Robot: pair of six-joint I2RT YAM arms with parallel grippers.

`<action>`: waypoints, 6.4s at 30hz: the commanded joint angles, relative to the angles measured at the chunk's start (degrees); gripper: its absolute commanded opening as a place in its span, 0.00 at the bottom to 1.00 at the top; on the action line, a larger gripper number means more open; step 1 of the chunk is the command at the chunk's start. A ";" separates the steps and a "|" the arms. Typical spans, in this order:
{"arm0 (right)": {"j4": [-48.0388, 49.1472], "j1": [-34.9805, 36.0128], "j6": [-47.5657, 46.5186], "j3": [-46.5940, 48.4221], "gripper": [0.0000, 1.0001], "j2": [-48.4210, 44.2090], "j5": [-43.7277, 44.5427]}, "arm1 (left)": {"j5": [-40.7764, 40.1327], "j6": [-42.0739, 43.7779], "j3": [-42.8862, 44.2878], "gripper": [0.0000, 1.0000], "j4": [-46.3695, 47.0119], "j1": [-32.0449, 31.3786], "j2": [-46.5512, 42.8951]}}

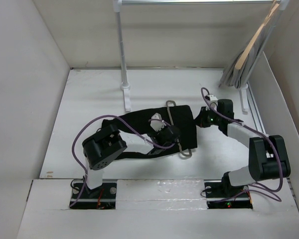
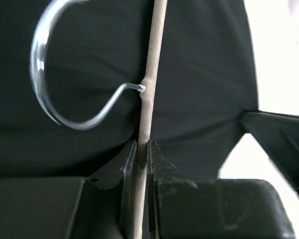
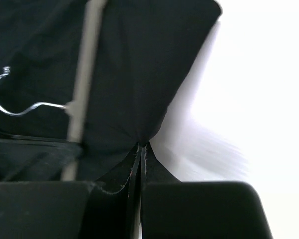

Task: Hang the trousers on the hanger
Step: Place the trousers on the hanger, then place the hanger at the clothesline.

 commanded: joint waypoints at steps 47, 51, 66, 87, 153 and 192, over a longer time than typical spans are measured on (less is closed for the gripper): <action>-3.04 -8.18 -4.94 3.29 0.01 6.67 3.93 | -19.68 31.98 10.51 0.00 -31.05 -0.56 -20.42; -9.87 -7.03 -5.81 5.30 0.42 -1.21 2.01 | -18.27 36.29 17.10 0.00 -34.38 -0.56 -21.57; -25.75 4.28 8.99 18.24 0.53 -34.28 -7.23 | -13.79 48.25 40.23 0.00 -37.13 -2.14 -19.99; 3.72 33.48 31.27 11.55 0.73 -31.92 7.00 | -13.35 47.20 34.08 0.00 -24.99 -3.90 -19.55; 17.35 -9.84 33.73 59.70 0.00 5.51 -10.48 | 2.29 42.45 24.68 0.67 -30.97 -1.26 -42.05; 14.54 -20.30 31.98 54.62 0.88 3.59 -12.68 | -2.36 44.30 24.76 0.83 -34.21 -1.26 -37.48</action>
